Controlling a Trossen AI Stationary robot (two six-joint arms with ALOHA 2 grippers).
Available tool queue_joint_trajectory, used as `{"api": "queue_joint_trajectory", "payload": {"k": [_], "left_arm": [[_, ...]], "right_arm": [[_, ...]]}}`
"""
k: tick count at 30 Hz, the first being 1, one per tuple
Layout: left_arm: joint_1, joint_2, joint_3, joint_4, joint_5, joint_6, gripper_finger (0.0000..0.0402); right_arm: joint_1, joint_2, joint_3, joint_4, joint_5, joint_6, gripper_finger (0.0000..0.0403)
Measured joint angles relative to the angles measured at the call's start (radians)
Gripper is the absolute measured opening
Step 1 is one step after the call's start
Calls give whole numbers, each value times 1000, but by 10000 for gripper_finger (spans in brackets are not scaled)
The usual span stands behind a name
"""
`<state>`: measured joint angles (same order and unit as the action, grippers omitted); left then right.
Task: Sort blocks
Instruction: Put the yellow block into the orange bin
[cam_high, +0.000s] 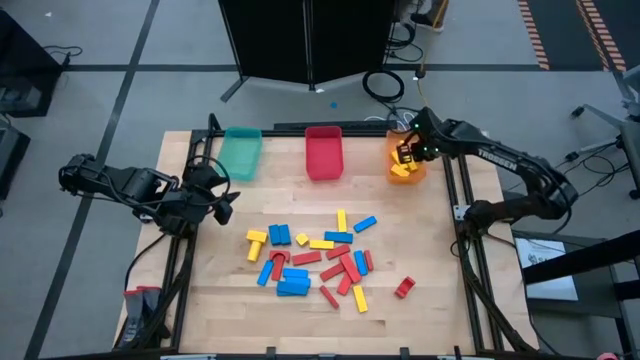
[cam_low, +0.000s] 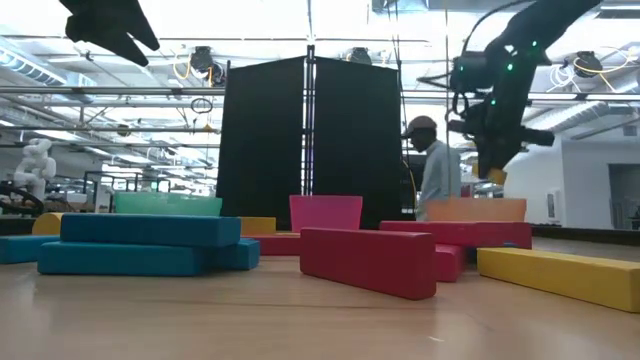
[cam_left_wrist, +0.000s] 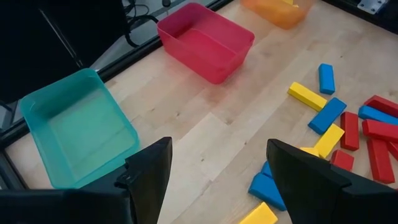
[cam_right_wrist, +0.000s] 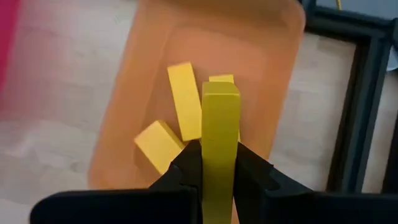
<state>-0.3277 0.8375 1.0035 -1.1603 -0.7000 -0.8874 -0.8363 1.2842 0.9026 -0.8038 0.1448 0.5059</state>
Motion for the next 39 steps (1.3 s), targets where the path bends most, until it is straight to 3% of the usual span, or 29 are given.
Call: {"api": "queue_joint_trajectory", "payload": {"k": [16,23,28,34,39], "left_arm": [[0,0,0,-1,-11,-50,267],[0,0,0,-1,-11,-50,267],[0,0,0,-1,-11,-50,267],[0,0,0,-1,-11,-50,267],[0,0,0,-1,-13,-49,267]], "right_arm": [[-5,254,-3,83,-14,-48,38],[-5,256,17,68,-17,-77,134],[-4,256,108,-5,-19,-125,180],[27,207,340,-125,-87,-228,187],[160,132,502,-133,-255,-277,180]]}}
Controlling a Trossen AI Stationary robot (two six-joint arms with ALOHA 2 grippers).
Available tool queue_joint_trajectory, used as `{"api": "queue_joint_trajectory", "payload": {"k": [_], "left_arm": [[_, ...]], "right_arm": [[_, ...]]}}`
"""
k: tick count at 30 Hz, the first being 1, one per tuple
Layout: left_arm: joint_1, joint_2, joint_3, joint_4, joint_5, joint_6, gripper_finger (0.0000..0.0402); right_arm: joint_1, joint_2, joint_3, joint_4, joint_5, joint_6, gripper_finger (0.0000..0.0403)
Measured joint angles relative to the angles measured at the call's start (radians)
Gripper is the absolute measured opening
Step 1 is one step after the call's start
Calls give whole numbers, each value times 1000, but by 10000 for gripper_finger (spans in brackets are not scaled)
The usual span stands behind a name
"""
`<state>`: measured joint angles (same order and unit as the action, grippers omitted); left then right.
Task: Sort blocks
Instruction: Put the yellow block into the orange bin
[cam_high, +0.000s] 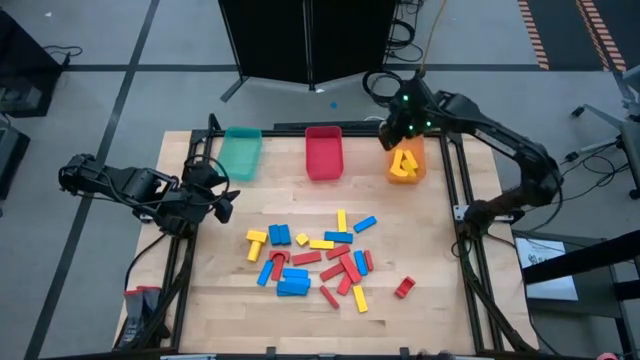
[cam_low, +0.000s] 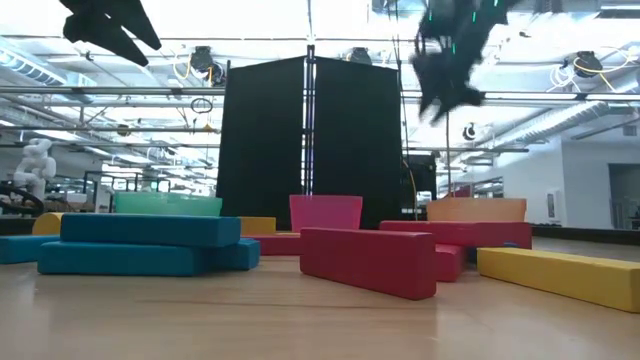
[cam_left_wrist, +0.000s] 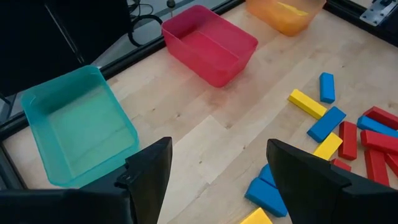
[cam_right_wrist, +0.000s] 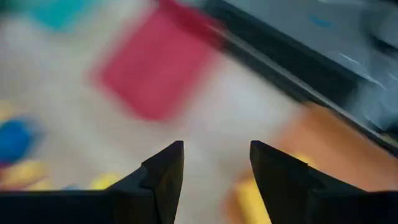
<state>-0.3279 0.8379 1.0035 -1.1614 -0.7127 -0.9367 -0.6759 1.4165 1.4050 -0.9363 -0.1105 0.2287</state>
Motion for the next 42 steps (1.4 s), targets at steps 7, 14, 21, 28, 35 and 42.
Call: {"api": "queue_joint_trajectory", "payload": {"k": [7,14,21,28,35,42], "left_arm": [[0,0,0,0,-12,0,267],[0,0,0,0,-11,0,267],[0,0,0,0,7,28,267],[0,0,0,0,27,36,267],[0,0,0,-1,61,36,267],[0,0,0,-1,113,56,267]], "right_arm": [[379,-17,-3,-57,-156,36,178],[718,-6,-131,-25,12,502,178],[964,-5,-300,208,94,966,178],[1090,124,-311,362,133,1171,178],[1111,305,-147,232,104,1174,178],[1141,453,-4,82,79,1170,178]]}}
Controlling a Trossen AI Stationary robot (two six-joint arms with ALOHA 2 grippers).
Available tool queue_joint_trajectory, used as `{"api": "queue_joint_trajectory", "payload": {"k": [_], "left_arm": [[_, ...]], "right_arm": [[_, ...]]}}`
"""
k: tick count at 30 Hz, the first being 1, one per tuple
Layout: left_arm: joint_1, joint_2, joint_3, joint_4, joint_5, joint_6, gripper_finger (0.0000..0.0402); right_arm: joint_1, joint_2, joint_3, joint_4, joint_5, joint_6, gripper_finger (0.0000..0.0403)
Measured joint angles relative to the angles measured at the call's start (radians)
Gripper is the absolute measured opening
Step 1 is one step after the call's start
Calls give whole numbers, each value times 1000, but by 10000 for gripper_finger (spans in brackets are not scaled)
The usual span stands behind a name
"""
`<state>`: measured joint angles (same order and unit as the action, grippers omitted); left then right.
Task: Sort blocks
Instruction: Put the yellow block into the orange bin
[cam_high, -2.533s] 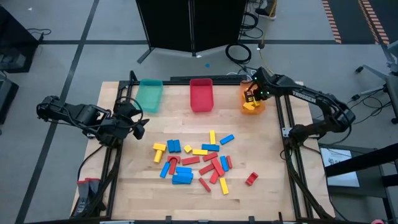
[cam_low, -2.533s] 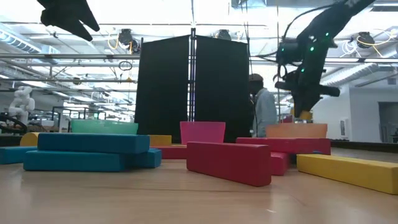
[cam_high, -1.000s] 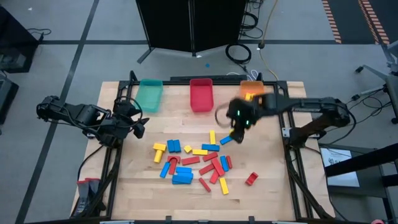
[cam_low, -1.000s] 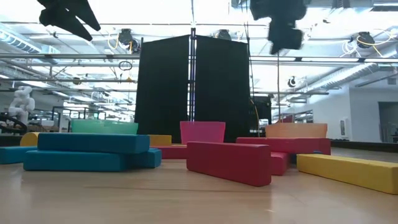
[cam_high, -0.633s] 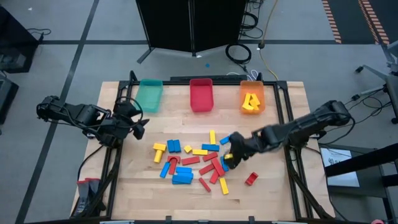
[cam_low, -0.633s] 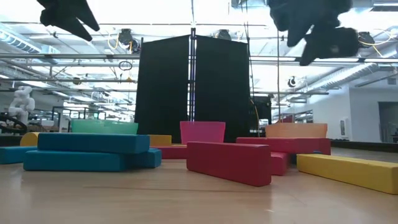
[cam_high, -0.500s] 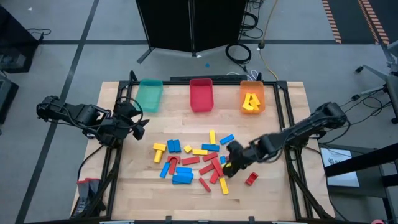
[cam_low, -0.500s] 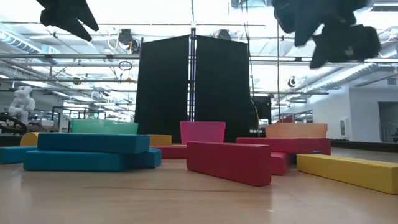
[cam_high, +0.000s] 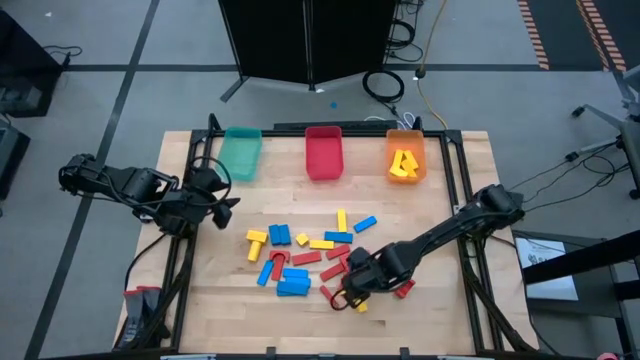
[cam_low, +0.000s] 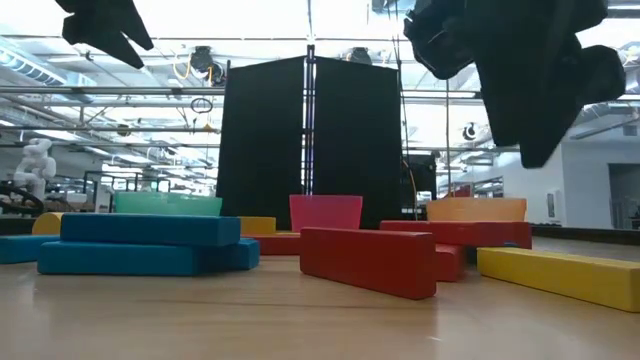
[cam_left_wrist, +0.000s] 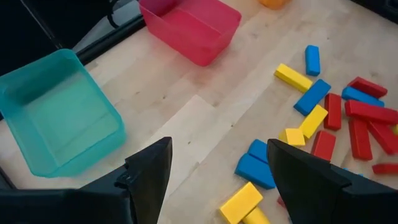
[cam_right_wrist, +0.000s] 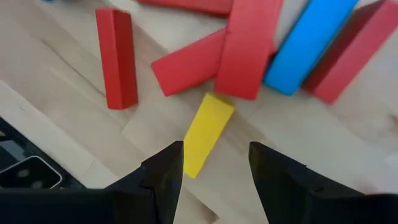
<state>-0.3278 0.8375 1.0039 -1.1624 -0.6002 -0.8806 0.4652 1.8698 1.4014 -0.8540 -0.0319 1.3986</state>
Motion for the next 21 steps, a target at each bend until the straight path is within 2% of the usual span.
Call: {"api": "queue_joint_trajectory", "payload": {"k": [7,10,21], "left_arm": [[0,0,0,1,6,33,267],[0,0,0,1,6,61,267],[0,0,0,1,7,78,267]], "right_arm": [[27,74,15,52,-73,43,179],[35,82,15,74,-72,49,187],[31,87,15,68,-21,114,258]]}}
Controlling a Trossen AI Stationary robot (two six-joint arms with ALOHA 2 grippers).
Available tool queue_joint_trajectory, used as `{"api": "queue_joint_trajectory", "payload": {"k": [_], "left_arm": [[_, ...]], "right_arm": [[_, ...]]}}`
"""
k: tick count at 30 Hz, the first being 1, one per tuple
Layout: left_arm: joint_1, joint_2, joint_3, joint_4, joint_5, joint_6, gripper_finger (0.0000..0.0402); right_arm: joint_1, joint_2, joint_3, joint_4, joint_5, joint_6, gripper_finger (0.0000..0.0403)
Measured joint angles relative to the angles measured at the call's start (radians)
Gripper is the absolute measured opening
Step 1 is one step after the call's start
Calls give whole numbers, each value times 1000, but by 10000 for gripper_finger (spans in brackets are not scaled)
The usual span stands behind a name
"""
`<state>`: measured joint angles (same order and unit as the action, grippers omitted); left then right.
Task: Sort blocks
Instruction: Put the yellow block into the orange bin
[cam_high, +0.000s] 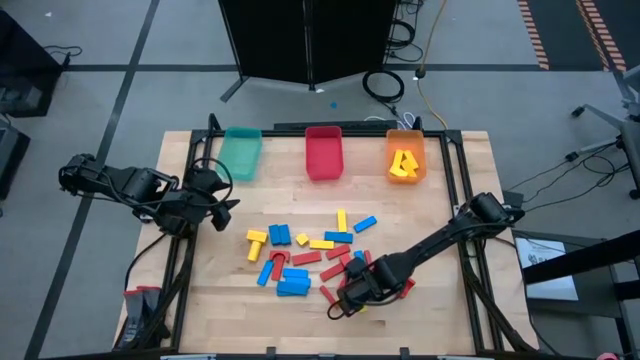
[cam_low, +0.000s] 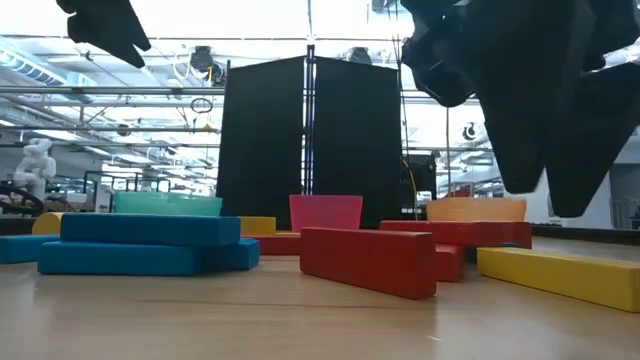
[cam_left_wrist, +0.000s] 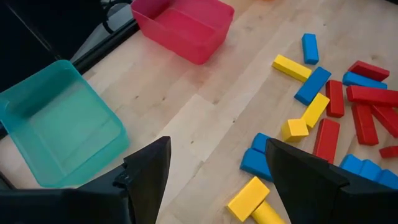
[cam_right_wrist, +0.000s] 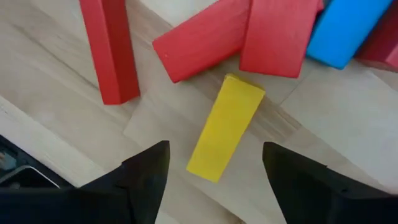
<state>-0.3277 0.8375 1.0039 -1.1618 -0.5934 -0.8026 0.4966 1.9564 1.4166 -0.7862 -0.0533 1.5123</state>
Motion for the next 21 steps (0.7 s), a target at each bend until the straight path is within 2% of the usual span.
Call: {"api": "queue_joint_trajectory", "payload": {"k": [5,15,18,21], "left_arm": [[0,0,0,0,2,30,267],[0,0,0,0,15,60,267],[0,0,0,-1,16,60,267],[0,0,0,-1,16,60,267]], "right_arm": [[0,9,0,2,36,38,257],[0,89,-1,35,21,79,250],[0,94,0,29,22,84,227],[0,99,0,13,22,100,177]]}}
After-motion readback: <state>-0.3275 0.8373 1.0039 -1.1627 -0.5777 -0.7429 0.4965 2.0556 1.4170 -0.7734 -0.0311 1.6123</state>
